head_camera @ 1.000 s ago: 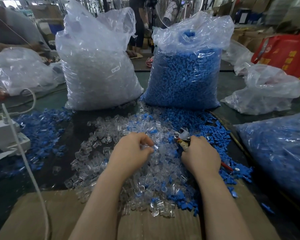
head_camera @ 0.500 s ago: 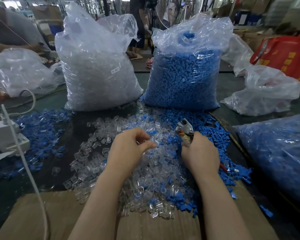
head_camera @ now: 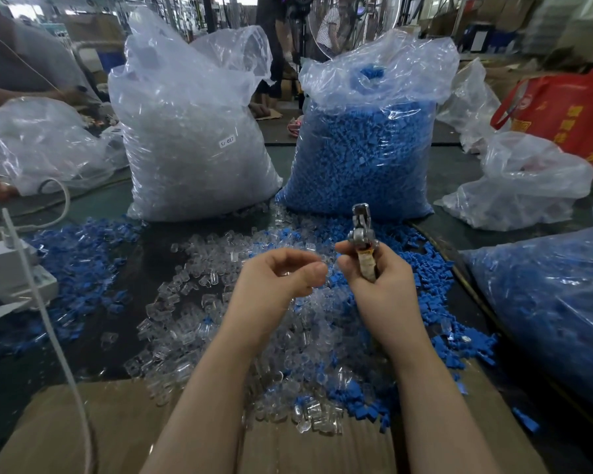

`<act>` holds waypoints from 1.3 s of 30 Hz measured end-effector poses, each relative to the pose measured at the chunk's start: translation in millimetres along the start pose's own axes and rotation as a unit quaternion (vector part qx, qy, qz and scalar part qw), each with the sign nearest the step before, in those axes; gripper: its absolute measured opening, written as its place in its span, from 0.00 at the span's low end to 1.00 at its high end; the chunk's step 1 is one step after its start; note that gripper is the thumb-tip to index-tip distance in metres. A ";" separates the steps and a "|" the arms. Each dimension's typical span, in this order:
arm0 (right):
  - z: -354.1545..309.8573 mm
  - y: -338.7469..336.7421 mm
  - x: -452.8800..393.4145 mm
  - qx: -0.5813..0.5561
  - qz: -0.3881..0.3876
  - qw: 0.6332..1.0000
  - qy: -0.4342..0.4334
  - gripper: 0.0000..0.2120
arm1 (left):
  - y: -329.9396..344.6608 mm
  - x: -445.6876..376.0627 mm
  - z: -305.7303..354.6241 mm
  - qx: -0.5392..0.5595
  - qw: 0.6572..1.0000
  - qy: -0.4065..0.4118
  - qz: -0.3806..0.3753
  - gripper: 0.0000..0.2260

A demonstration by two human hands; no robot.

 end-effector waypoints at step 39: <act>-5.9 9.1 5.2 -0.021 0.026 0.999 -0.030 0.08 | -9.2 4.6 2.1 0.054 0.991 0.016 0.119 0.05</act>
Point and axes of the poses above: each hand's wrist, its own x-axis away from the middle knuckle, its own y-axis out of the palm, z = x × y, the point moved 7 cm from there along -x, towards the middle knuckle
